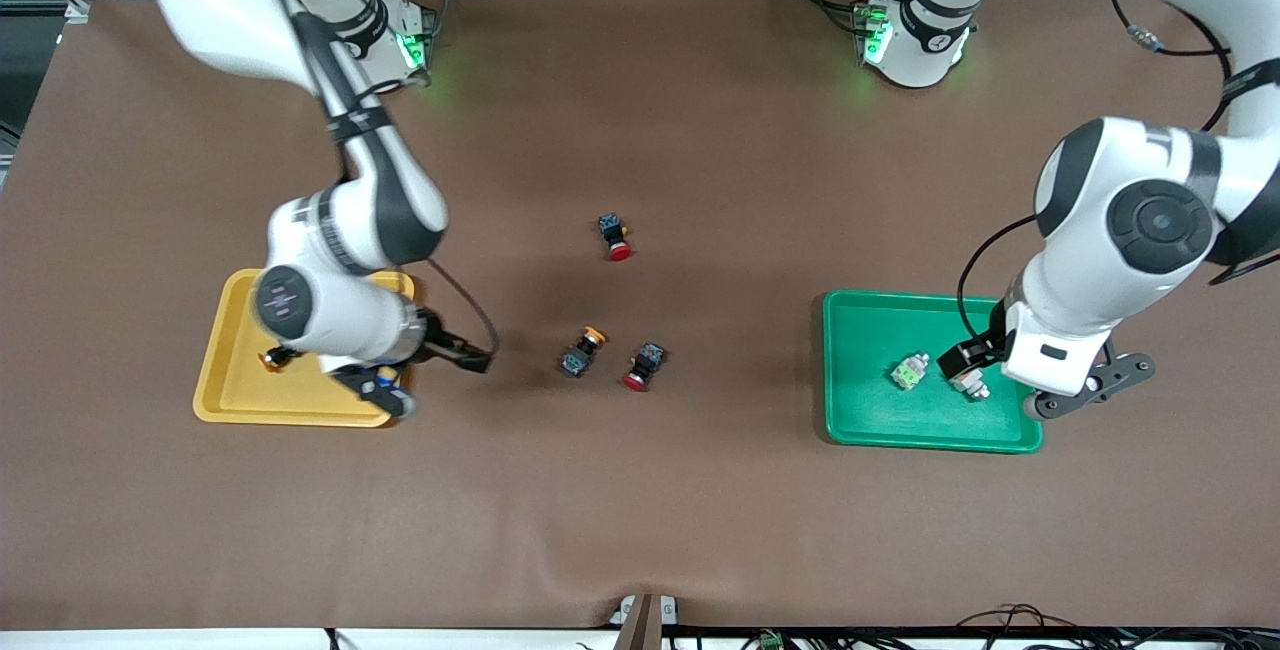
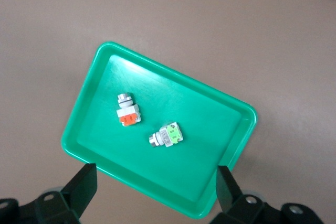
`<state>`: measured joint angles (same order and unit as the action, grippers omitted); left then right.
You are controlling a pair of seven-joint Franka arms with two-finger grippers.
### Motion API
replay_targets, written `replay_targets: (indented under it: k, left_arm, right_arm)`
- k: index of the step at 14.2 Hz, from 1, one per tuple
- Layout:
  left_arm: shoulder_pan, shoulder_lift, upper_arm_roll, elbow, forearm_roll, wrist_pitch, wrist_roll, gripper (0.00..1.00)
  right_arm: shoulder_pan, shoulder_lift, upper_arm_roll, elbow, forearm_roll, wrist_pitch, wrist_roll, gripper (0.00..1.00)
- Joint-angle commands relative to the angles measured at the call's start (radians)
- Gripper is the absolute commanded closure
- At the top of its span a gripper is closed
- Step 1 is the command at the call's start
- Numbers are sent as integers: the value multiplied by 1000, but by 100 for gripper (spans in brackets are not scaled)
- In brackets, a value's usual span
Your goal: Place green and yellow buttons in trays
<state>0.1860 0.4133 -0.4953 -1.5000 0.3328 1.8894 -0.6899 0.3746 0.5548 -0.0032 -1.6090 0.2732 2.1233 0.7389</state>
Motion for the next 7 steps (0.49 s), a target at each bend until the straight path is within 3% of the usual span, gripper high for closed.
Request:
replay_targets:
  k: [1,5,7]
  left_arm:
    - [9,-36,-17,61,3,-91,120,0]
    - [48,-116,-15,77,-33,-115,191,0]
    - [63,-180,30,72,-139,-115,329,0]
  right_arm:
    - [75,11,-11,-2,29,35,65,0]
    - [153,65,-11,0,26,138,140,0]
    - [181,114,-11,8,17,222,160,0]
